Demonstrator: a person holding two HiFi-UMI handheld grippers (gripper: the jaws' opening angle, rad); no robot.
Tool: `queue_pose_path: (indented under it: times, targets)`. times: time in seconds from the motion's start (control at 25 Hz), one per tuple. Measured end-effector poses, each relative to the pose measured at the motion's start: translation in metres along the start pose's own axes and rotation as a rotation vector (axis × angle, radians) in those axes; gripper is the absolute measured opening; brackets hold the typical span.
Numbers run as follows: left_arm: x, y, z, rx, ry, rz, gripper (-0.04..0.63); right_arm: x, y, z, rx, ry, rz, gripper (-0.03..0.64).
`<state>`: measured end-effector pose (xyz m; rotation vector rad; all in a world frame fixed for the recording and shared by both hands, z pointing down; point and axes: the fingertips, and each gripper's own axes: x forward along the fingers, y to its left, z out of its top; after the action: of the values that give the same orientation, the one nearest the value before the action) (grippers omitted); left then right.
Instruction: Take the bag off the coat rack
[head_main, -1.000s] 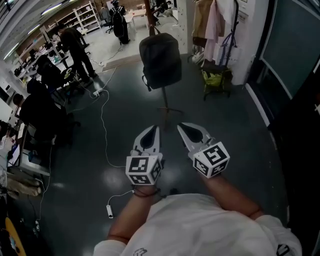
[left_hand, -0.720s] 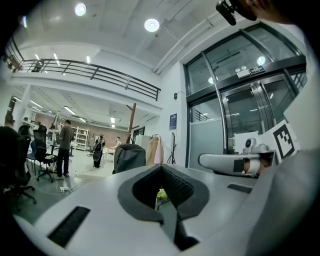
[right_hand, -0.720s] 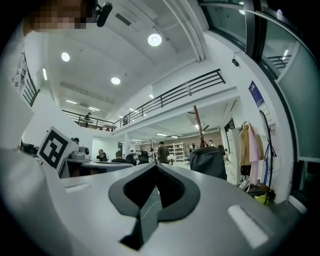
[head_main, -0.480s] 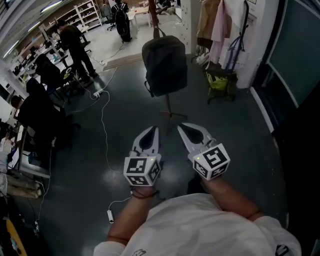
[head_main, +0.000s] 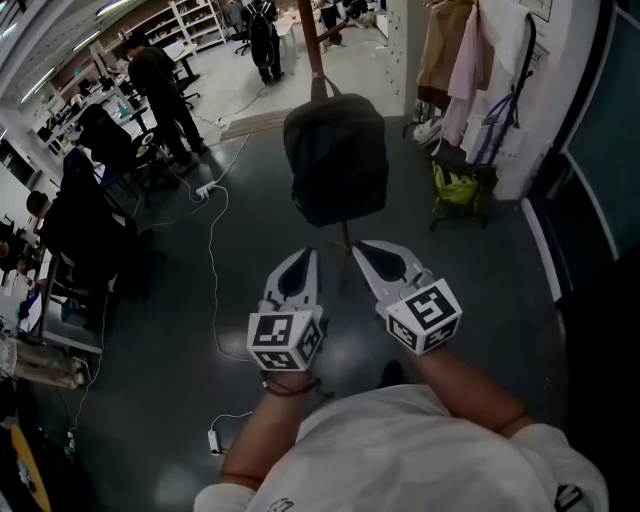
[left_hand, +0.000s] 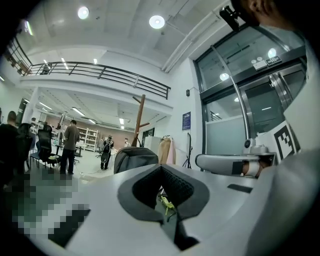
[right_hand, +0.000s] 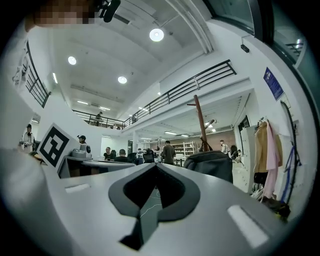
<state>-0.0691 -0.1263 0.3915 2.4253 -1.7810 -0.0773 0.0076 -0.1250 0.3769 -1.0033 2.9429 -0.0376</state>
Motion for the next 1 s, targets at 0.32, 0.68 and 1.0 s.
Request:
queue_pose_path:
  times: [0.32, 0.68, 1.0]
  targets:
    - [0.095, 0.022, 0.005, -0.033, -0.020, 0.050, 0.006, 0.054, -0.084, 0.013, -0.022, 0.030, 0.110, 0.002]
    - [0.203, 0.082, 0.023, -0.022, -0.016, 0.035, 0.006, 0.157, -0.170, 0.021, -0.045, 0.038, 0.097, 0.002]
    - [0.312, 0.161, 0.075, -0.001, -0.048, -0.057, 0.006, 0.278, -0.251, 0.046, -0.076, 0.066, -0.012, 0.003]
